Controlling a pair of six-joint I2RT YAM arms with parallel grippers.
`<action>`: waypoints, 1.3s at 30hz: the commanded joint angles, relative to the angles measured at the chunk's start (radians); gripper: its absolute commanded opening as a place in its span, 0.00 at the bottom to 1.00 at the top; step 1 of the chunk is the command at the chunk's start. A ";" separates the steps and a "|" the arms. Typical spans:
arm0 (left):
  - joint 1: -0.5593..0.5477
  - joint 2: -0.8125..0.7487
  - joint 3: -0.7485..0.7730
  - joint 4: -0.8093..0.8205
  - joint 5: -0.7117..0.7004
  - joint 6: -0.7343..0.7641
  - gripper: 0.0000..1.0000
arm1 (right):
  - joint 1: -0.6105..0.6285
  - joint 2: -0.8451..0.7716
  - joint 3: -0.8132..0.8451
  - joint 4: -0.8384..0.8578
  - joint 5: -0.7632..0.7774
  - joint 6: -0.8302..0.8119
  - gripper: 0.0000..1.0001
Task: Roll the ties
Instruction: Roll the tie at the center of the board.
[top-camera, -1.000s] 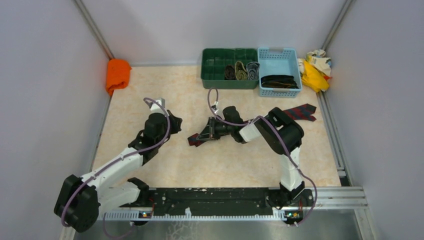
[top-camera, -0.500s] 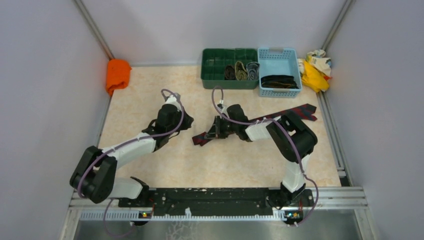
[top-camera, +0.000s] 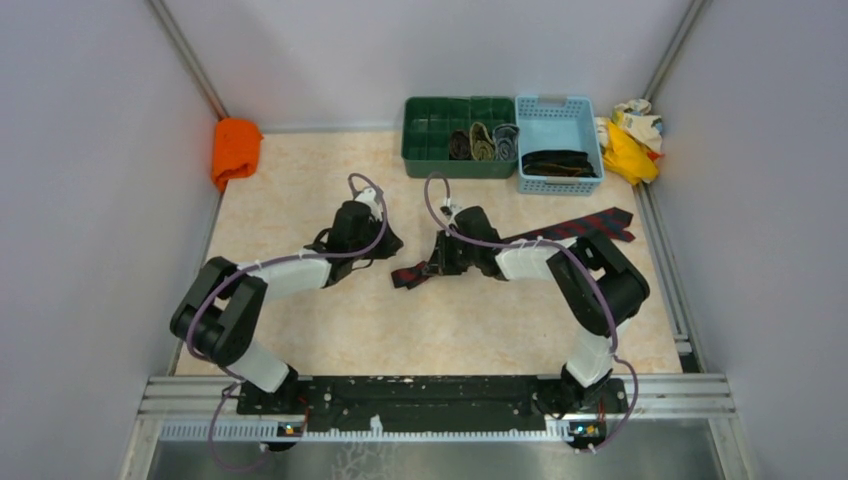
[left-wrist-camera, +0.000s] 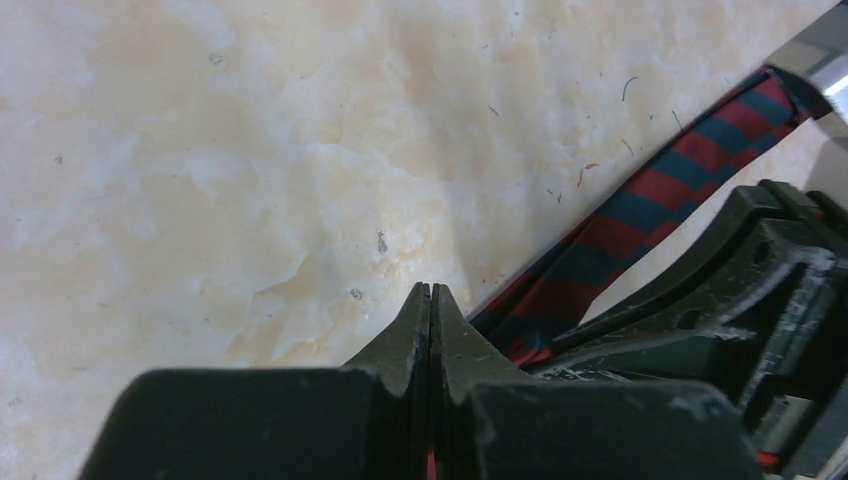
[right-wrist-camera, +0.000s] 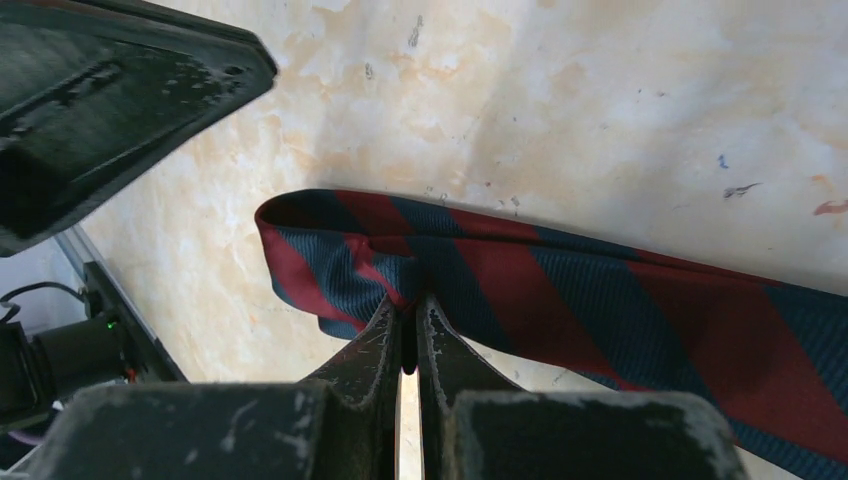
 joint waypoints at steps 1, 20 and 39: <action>-0.001 0.061 0.051 0.026 0.042 0.034 0.00 | -0.008 -0.057 0.067 -0.066 0.071 -0.068 0.00; -0.002 0.195 0.084 0.043 0.103 0.035 0.00 | 0.003 -0.020 0.159 -0.303 0.170 -0.143 0.36; -0.001 0.272 0.126 0.032 0.073 0.070 0.00 | 0.142 -0.184 0.064 -0.285 0.195 -0.098 0.00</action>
